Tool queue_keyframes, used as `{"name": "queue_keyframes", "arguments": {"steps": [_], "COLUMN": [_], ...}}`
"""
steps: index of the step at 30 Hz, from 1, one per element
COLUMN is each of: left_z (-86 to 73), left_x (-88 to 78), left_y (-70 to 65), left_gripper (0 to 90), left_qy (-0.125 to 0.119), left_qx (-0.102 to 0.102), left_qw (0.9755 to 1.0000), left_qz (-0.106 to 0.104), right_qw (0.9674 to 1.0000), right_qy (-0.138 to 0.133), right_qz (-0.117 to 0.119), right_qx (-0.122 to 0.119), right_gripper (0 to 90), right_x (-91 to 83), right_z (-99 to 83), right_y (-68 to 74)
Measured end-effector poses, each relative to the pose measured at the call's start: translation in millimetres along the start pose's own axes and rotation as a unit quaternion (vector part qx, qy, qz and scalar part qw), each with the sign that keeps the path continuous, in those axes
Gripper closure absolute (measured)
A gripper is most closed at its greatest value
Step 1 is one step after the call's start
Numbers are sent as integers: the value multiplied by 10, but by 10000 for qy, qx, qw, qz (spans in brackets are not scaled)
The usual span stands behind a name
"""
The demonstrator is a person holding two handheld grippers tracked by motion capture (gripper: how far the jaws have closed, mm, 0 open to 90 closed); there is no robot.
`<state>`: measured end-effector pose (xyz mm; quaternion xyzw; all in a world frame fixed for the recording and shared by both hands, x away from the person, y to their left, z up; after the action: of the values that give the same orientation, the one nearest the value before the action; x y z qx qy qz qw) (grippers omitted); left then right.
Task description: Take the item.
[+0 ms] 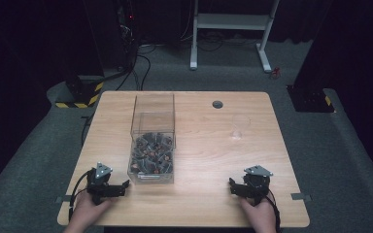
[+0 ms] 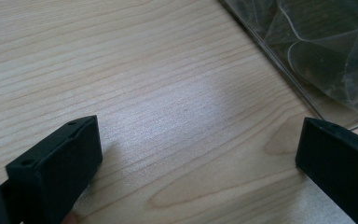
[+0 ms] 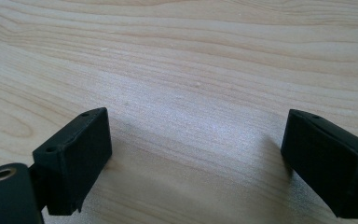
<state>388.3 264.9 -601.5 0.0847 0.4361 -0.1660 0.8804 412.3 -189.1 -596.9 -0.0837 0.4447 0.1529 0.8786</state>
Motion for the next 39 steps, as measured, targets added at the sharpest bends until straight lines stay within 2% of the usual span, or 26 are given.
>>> {"name": "queue_keyframes", "arguments": {"steps": [24, 28, 33, 39], "left_z": [-1, 0, 0, 1], "left_x": [-2, -1, 0, 0], "left_y": [1, 1, 1, 1], "left_gripper": [6, 6, 6, 6], "left_qy": [8, -2, 1, 2], "left_qx": [-2, -5, -1, 1], "left_qw": [10000, 10000, 10000, 10000], "left_qz": [-18, -10, -4, -3], "right_qw": [10000, 9999, 9999, 9996], "right_qy": [3, -23, -34, -100], "right_qz": [17, 118, 114, 253], "right_qx": [-16, -50, -62, 24], "right_gripper": [85, 83, 87, 96], "right_x": [0, -6, -6, -44], "right_z": [-1, 1, 4, 18], "right_y": [1, -6, -9, -19]}}
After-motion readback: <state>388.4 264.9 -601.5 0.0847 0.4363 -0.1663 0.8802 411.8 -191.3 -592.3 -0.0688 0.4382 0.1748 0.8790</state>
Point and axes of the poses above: each handheld gripper's, and its own axes: x roughly forward along the jaws, z roughly out of its top, y roughly to its left, the point moved 10 cm from there along x, roughly forward along the jaws, and after that the axes turned 8 degrees about y, right-handed, at the moved point
